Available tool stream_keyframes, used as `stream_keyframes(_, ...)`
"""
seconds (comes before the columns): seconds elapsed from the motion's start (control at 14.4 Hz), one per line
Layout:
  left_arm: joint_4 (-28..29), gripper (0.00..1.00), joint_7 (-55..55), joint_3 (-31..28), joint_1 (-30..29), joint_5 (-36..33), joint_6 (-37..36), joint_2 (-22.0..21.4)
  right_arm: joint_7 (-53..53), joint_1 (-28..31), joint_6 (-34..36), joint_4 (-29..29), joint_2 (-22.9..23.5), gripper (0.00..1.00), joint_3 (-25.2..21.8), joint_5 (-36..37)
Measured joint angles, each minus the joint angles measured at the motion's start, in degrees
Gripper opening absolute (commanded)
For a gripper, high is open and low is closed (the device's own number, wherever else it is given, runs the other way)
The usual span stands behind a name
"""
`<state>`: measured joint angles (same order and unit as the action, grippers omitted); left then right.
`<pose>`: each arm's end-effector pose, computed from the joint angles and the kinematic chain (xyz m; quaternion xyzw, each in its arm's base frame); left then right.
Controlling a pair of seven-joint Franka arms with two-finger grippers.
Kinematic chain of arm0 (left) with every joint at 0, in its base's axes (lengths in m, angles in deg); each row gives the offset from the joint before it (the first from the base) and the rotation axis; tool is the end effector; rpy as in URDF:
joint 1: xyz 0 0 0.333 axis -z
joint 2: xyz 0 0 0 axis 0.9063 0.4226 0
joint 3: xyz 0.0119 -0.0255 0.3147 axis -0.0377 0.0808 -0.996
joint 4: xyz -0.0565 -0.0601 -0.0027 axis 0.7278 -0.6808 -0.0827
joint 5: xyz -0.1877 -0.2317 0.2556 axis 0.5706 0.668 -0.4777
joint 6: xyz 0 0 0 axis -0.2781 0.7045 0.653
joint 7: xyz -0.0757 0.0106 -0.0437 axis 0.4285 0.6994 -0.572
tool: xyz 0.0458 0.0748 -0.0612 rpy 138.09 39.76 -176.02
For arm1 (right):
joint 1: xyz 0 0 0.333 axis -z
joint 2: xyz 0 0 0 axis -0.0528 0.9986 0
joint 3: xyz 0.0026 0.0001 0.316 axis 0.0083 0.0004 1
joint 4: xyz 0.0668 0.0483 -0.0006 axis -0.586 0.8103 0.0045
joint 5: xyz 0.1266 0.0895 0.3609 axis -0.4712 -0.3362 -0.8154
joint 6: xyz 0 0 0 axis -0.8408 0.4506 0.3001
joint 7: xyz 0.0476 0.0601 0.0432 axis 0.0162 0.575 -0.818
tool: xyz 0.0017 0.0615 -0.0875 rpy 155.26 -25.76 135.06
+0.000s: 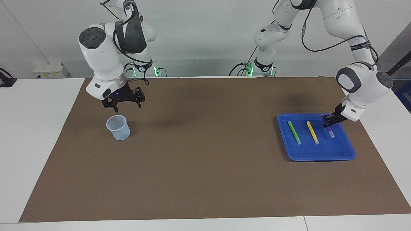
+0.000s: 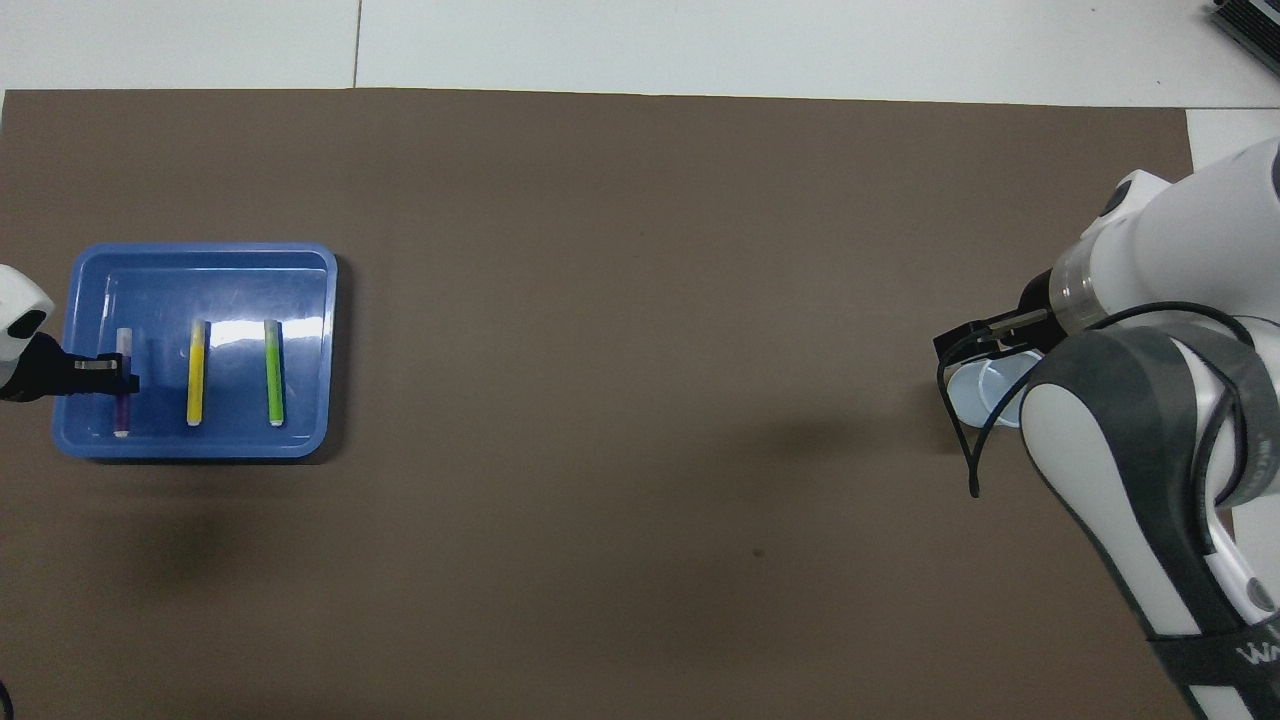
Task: Right arm passes pens to left for tray arrangement
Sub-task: 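Lower the purple pen into the blue tray and open the left gripper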
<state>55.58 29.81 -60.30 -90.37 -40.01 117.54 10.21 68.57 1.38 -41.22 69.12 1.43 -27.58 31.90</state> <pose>0.5641 0.1789 0.3205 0.9986 0.0310 -0.0127 0.0411 0.5640 0.0661 0.5088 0.9951 0.0959 -0.0220 0.0086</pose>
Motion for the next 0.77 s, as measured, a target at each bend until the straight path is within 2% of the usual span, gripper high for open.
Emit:
stream_keyframes(0.42, 0.1, 0.0, 0.1, 0.3, 0.0, 0.0, 4.6, 2.5, 0.0, 0.6, 0.0, 0.0, 0.0, 1.0, 0.8, 0.0)
stream_keyframes(0.56, 0.1, 0.46, 0.2, 0.4, 0.2, -0.1, 5.3, 2.5, 0.0, 0.6, 0.1, 0.0, 0.0, 1.0, 0.8, 0.0)
stream_keyframes(0.63, 0.1, 0.66, 0.2, 0.5, 0.2, -0.1, 5.6, 2.5, 0.0, 0.6, 0.1, 0.0, 0.0, 1.0, 0.8, 0.0)
stream_keyframes(0.7, 0.1, 0.77, 0.2, 0.5, 0.2, -0.1, 5.8, 2.5, 0.0, 0.6, 0.1, 0.0, 0.0, 1.0, 0.7, 0.0)
stream_keyframes(0.77, 0.1, 0.81, 0.2, 0.5, 0.2, -0.1, 6.0, 2.5, 0.0, 0.6, 0.1, -0.2, 0.0, 1.0, 0.8, 0.0)
